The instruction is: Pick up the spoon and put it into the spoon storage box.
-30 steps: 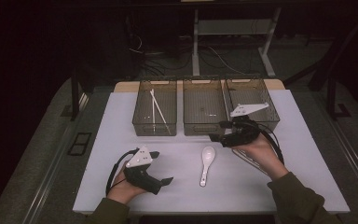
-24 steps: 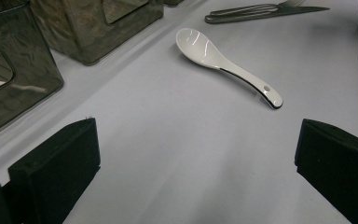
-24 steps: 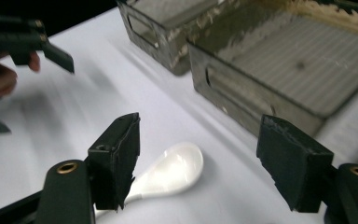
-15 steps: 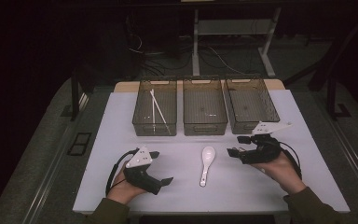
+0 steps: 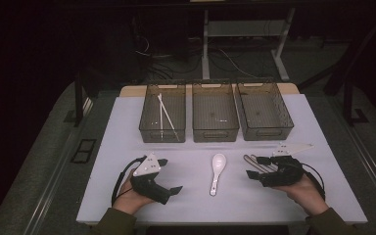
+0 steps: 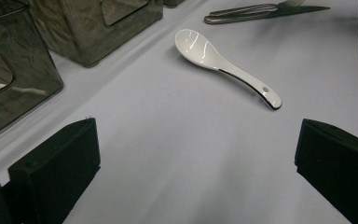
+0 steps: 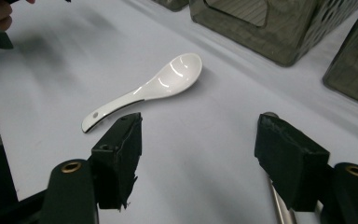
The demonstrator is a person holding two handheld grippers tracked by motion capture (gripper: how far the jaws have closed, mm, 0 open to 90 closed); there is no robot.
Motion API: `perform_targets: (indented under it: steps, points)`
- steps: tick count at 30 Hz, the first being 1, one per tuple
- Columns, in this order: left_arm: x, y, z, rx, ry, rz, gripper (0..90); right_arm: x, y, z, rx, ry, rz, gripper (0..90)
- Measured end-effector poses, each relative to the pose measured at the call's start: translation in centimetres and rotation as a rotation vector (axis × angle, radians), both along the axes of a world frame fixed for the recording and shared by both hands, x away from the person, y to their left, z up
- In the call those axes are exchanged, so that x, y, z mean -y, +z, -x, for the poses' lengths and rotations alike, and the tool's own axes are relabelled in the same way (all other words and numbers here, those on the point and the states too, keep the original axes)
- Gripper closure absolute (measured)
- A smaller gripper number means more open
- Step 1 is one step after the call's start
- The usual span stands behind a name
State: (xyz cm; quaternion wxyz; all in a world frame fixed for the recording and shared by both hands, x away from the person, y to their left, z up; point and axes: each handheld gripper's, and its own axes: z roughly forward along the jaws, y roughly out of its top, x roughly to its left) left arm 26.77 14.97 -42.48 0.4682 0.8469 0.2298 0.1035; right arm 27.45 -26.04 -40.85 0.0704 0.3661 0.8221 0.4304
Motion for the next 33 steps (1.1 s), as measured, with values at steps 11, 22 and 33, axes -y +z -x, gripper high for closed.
perform_targets:
  steps: [11,22,33]
  points:
    - [0.1,-0.1,0.0,0.001,0.001,0.002,0.0,-0.2,-0.4,-0.5,0.001,-0.001,0.008,33.1]
    - [0.2,-0.1,0.0,-0.001,0.003,0.009,0.0,-2.5,-1.2,-0.8,-0.045,0.095,0.038,66.1]
    - [0.2,-0.1,0.0,-0.001,0.001,0.007,0.0,-5.6,-2.3,-0.7,-0.072,0.208,0.080,89.6]
